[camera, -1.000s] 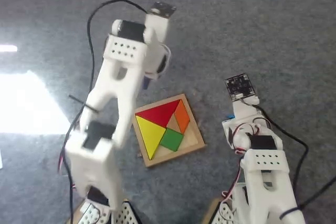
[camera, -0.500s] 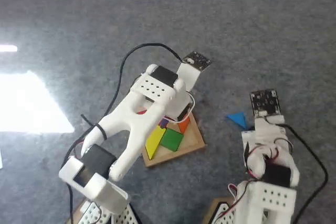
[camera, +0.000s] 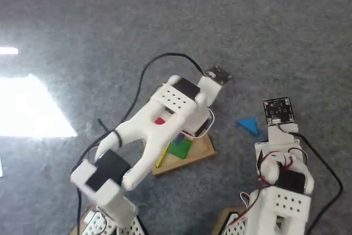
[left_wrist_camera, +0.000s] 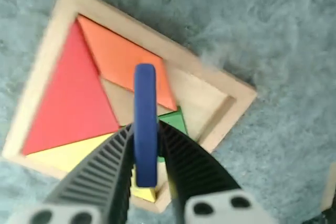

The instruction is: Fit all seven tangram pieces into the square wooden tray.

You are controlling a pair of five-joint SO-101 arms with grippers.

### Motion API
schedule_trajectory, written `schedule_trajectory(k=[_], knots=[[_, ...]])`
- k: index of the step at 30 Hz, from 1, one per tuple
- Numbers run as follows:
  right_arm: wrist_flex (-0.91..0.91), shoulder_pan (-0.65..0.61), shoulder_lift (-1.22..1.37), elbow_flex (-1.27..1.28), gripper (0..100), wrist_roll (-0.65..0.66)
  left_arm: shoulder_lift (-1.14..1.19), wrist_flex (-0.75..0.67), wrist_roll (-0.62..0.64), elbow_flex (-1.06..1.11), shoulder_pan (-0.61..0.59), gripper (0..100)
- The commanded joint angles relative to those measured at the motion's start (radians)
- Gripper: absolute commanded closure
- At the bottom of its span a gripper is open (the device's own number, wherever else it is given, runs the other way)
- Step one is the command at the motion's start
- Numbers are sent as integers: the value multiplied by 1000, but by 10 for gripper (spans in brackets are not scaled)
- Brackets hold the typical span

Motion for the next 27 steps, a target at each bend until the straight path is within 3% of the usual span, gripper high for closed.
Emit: schedule_trajectory(k=[1,8,27], knots=[[-39,4,61,-71,865,11,83,-11,20,-19,44,886],[-50,4,70,-68,865,11,103,52,48,-120,44,922],[-48,-33,70,-66,865,11,-12,101,28,-151,77,920]])
